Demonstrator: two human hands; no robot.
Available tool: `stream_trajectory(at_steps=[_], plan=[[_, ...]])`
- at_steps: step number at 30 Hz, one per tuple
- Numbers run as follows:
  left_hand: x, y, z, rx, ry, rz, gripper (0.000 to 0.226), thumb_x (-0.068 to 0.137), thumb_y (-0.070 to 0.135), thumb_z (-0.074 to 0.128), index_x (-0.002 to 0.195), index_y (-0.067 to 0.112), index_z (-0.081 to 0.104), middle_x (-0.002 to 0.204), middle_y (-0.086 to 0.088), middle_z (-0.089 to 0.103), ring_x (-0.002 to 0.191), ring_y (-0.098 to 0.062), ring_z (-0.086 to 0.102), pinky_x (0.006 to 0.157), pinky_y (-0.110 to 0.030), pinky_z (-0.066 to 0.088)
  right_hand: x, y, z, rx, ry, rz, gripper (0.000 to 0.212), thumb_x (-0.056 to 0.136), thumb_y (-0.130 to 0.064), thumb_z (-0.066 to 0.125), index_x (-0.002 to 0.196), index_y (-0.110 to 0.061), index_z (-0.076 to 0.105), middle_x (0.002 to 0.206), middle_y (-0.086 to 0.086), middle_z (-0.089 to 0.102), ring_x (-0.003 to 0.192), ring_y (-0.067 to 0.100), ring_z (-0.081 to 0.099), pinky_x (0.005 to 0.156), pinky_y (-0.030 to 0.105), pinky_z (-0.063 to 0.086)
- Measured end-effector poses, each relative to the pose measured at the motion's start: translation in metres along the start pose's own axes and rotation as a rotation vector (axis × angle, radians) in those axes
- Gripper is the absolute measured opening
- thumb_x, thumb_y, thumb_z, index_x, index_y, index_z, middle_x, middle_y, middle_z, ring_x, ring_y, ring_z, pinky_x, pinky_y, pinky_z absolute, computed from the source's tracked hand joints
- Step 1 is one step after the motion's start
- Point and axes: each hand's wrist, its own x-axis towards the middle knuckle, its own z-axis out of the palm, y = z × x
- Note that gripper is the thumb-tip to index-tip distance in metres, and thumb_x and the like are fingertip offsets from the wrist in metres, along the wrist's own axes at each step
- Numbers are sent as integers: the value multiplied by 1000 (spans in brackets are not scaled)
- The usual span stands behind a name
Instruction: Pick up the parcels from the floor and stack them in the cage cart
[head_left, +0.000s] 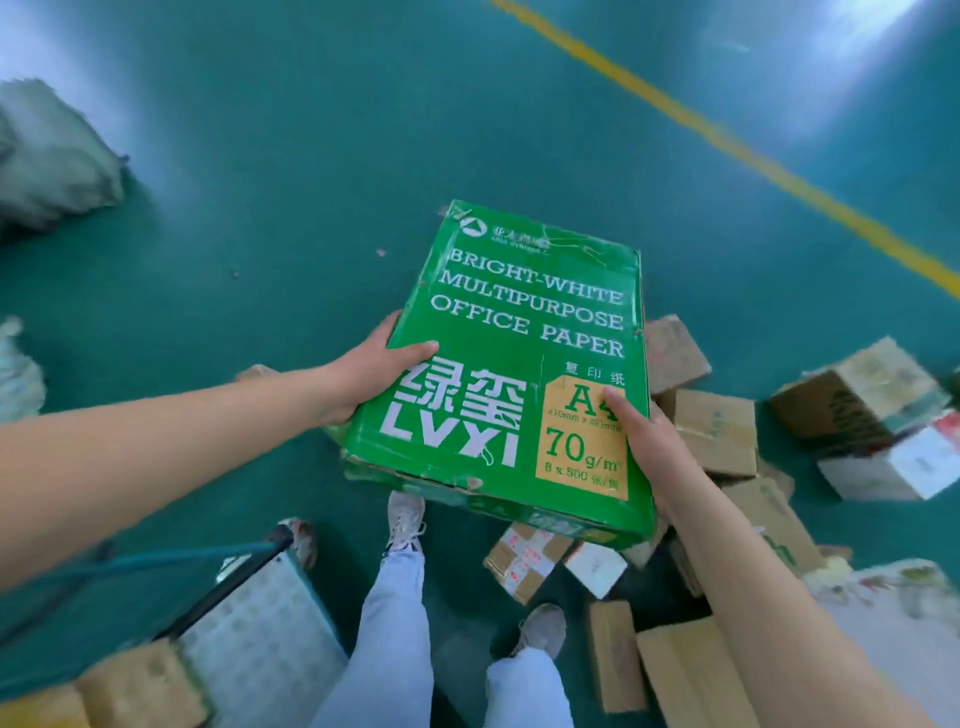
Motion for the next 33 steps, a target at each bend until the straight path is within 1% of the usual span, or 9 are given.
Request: stream_trajectory(at_steps=[4,8,11,17,21,23,27,31,33], plan=[[-108,-16,-17,-131,169,53,81,97,45,66,160,45,16,107,7,70,81,-21,77,72,-38,62,-66,-45,1,-148,-102,-79,55,91,-60,68,132,-23,60,96,1,81,80,23,79,66,38,62],[-195,-43,-31,-225,283,112,80,99,43,63,161,40,13,131,25,43,94,-13,67,94,-36,54,-121,-76,22,-293,-209,-160,46,94,-56,66,125,-21,63,90,0,81,76,20,79,66,38,64],[-244,-78,-46,-290,335,105,89,95,53,65,161,46,6,148,12,47,123,-24,60,111,-48,45,-156,-88,47,-362,-310,-216,38,97,-54,63,121,-24,61,84,-1,80,69,18,78,50,27,57],[-325,-152,-67,-401,470,75,93,90,58,69,160,49,8,149,5,55,122,-24,64,111,-50,47,-206,-78,111,-469,-458,-261,48,90,-61,65,123,-28,59,97,8,80,86,33,78,82,54,63],[-374,-208,-81,-487,518,50,98,84,64,72,159,53,10,155,4,49,127,-27,60,113,-52,44,-247,-62,157,-557,-552,-265,47,93,-57,65,124,-23,58,98,9,80,85,33,78,75,48,64],[-392,-231,-86,-503,550,37,92,90,58,69,160,48,10,153,4,50,123,-25,61,108,-47,48,-266,-57,175,-608,-578,-275,45,96,-55,63,123,-19,60,95,9,80,82,31,78,66,39,62],[-426,-272,-88,-536,623,18,82,98,47,64,162,42,12,131,9,60,92,-10,67,72,-25,52,-298,-40,205,-685,-620,-297,40,99,-51,61,120,-17,61,91,8,80,77,28,78,56,32,59],[-458,-303,-85,-583,659,13,76,97,44,66,159,42,22,114,21,61,88,-8,71,71,-27,57,-312,-16,216,-700,-664,-291,42,96,-54,64,124,-22,60,98,9,80,84,33,78,74,47,64],[-465,-306,-83,-572,668,18,78,95,44,69,159,42,25,137,15,55,101,-9,68,79,-27,56,-310,-4,210,-687,-657,-281,56,89,-62,69,127,-24,58,102,10,79,87,35,78,82,54,62]])
